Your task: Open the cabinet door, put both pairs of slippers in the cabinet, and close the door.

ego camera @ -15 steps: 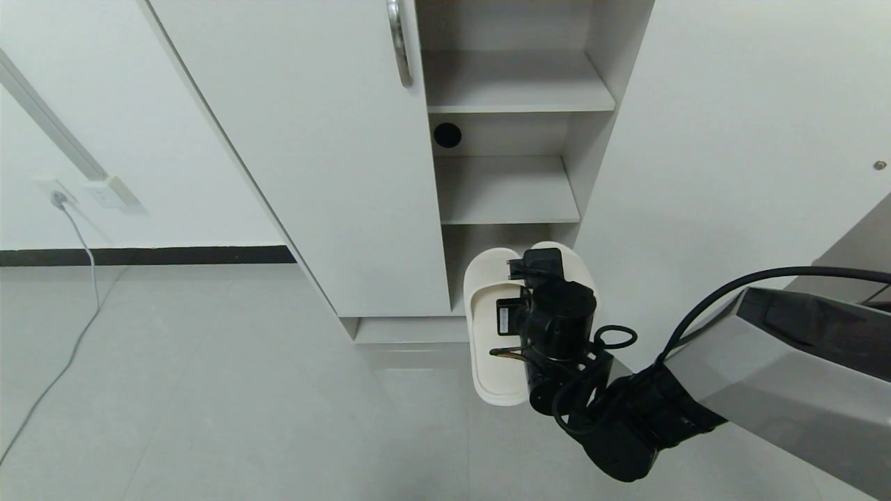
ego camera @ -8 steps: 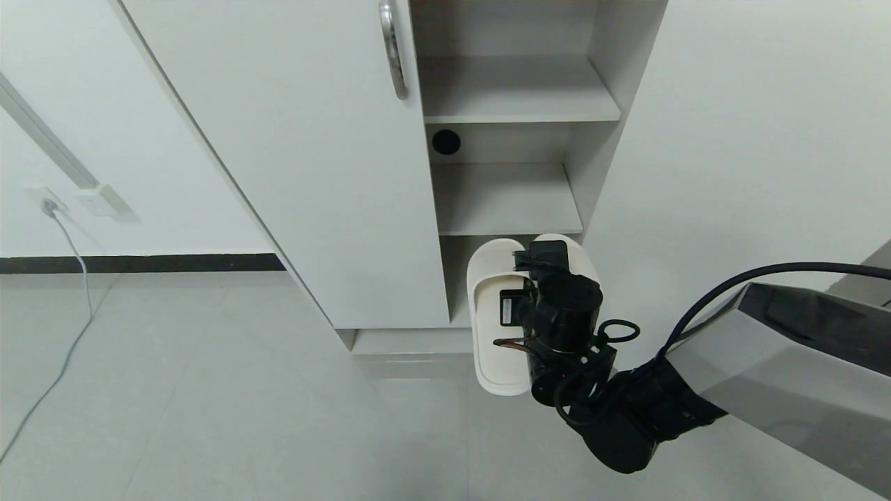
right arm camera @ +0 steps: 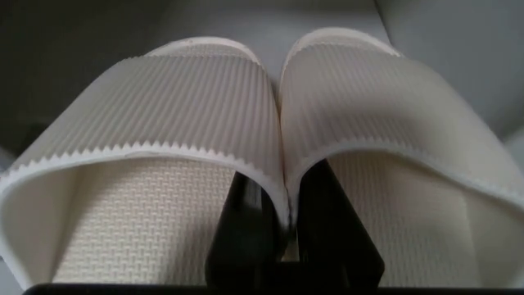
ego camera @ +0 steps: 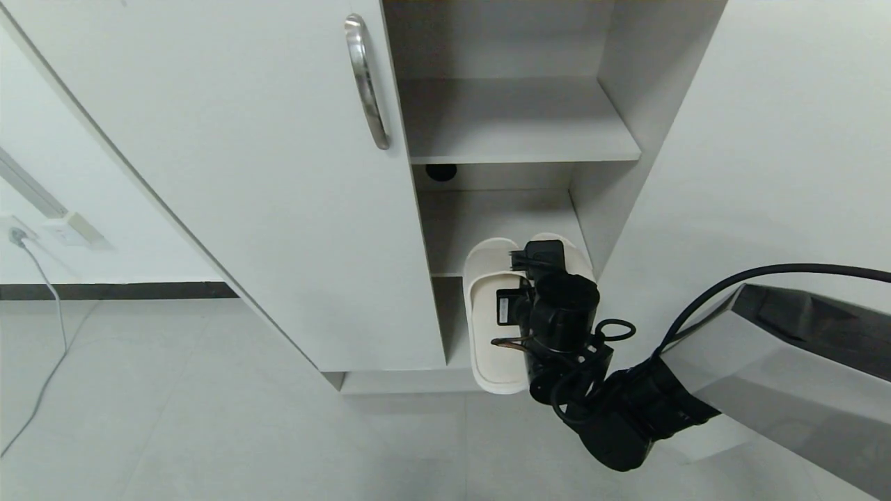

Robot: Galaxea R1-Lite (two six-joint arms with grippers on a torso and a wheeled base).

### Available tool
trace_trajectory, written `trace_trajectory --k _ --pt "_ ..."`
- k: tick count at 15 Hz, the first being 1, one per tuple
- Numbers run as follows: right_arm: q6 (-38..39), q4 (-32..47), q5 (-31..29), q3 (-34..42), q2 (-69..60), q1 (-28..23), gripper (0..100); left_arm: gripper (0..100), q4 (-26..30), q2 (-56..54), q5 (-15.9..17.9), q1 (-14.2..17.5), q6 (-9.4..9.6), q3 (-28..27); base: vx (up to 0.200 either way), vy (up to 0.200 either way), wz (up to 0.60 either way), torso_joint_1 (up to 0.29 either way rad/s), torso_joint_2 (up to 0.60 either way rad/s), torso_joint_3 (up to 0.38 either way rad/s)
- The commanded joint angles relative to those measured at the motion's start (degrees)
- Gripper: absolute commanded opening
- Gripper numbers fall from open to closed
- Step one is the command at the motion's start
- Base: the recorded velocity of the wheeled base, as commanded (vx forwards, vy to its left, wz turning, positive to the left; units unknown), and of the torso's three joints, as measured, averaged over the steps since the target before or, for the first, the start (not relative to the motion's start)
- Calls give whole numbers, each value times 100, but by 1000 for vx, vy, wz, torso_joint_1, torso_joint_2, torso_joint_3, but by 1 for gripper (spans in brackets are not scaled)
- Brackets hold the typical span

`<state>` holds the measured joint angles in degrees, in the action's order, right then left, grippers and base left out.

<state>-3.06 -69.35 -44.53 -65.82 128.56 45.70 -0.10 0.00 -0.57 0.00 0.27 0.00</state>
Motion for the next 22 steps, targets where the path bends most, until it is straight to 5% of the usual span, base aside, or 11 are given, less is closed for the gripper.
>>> trace_trajectory --k 1,22 --pt "-2 1 15 -195 152 -9 0 0 1 9 -4 0 -9 0 0 0 0 0 0 0" --pt "-10 888 665 -2577 1338 -721 0 0 -8 0 -22 0 -27 0 0 0 0 0 0 0"
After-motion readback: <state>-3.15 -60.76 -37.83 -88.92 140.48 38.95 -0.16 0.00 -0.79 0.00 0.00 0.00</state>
